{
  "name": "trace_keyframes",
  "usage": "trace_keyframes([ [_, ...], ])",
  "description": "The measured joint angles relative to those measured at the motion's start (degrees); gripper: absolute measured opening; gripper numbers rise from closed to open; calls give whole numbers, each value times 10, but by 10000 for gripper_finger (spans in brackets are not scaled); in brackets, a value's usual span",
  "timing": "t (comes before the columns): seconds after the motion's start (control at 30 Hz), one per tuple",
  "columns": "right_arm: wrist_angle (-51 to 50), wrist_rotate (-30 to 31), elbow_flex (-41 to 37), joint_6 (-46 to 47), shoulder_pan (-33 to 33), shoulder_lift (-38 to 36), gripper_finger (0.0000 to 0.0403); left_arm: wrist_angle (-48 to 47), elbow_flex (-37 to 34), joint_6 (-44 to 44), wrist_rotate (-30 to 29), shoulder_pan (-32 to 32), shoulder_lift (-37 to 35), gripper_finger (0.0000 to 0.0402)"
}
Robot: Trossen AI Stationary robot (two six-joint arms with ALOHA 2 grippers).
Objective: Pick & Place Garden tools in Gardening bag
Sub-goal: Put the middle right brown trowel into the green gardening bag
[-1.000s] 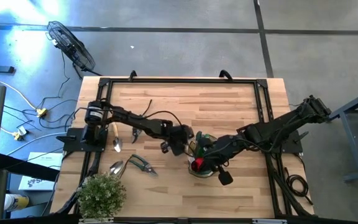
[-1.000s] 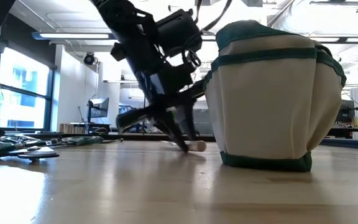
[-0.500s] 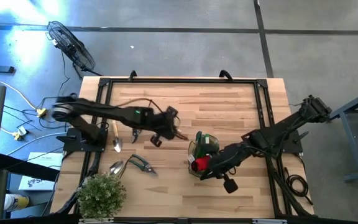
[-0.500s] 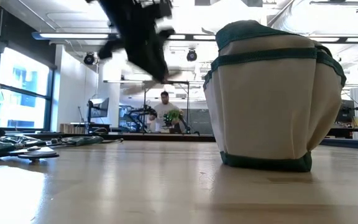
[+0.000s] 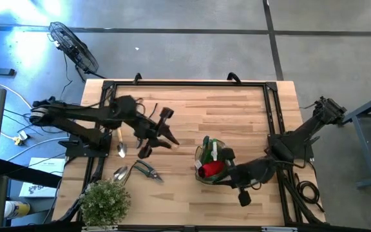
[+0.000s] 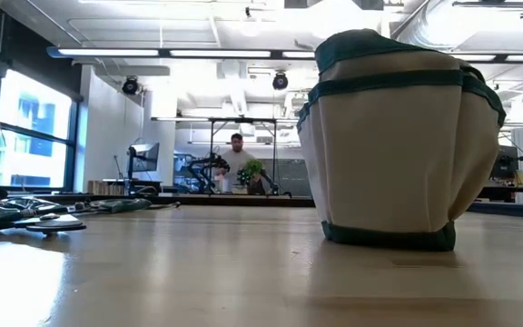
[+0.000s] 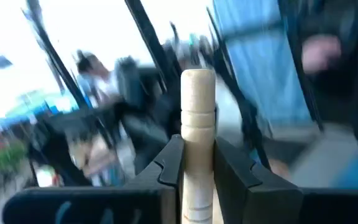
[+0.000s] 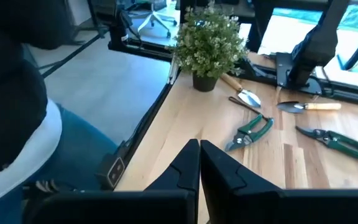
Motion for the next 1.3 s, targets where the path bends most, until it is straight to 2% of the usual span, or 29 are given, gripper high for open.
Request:
trace_keyframes([
  [0.07,0,27,0,0,13,0,3,137,-44,-54,-12,1,9,49],
  [0.17,3,77,0,0,30,0,3,312,-107,-141,-105,1,46,49],
  [0.27,5,131,0,0,40,0,3,452,-151,-174,-157,8,101,49],
  [0.4,8,195,0,-3,41,0,3,592,-159,-263,-161,27,183,49],
  [0.5,8,213,0,-10,41,0,3,658,-137,-335,-129,41,244,49],
  [0.67,7,235,0,-11,41,0,3,648,-78,-415,-92,46,308,49],
  [0.83,5,258,0,-13,41,0,3,613,-50,-478,-124,41,345,49],
  [1.13,2,314,0,-28,41,0,3,571,-44,-468,-144,37,353,49],
  [1.3,2,331,0,-30,40,1,3,526,-44,-451,-178,37,353,49],
])
